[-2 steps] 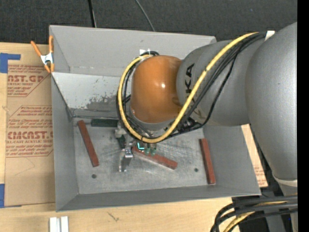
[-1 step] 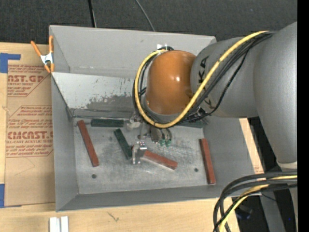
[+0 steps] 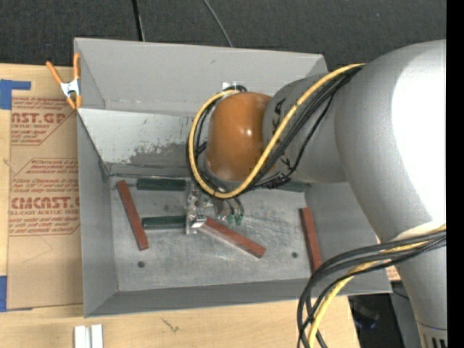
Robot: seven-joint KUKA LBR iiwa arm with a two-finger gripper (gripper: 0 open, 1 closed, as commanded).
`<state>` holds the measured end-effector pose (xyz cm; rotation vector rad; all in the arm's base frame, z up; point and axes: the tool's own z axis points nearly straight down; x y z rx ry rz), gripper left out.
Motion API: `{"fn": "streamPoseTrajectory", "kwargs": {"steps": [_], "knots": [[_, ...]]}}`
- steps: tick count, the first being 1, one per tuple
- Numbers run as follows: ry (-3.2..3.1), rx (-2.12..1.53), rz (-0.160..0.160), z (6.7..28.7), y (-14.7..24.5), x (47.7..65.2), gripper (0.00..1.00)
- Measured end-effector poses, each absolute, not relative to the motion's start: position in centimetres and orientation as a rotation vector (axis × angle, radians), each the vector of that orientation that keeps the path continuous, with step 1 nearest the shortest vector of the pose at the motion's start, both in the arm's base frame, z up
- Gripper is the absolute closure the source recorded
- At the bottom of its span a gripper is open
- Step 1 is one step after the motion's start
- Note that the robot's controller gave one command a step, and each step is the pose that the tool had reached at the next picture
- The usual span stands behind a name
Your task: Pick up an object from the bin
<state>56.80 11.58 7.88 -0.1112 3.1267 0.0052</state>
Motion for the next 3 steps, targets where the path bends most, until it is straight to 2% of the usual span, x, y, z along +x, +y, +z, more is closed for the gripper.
{"fn": "streamPoseTrajectory", "kwargs": {"steps": [1, 2, 3], "knots": [[3.127, -0.111, 0.005, 7.9, 11.6, 56.8, 1.00], [3.133, -0.096, 0.002, 25.7, 11.5, 56.2, 1.00], [3.135, -0.096, 0.001, 25.5, 11.5, 56.1, 1.00]]}}
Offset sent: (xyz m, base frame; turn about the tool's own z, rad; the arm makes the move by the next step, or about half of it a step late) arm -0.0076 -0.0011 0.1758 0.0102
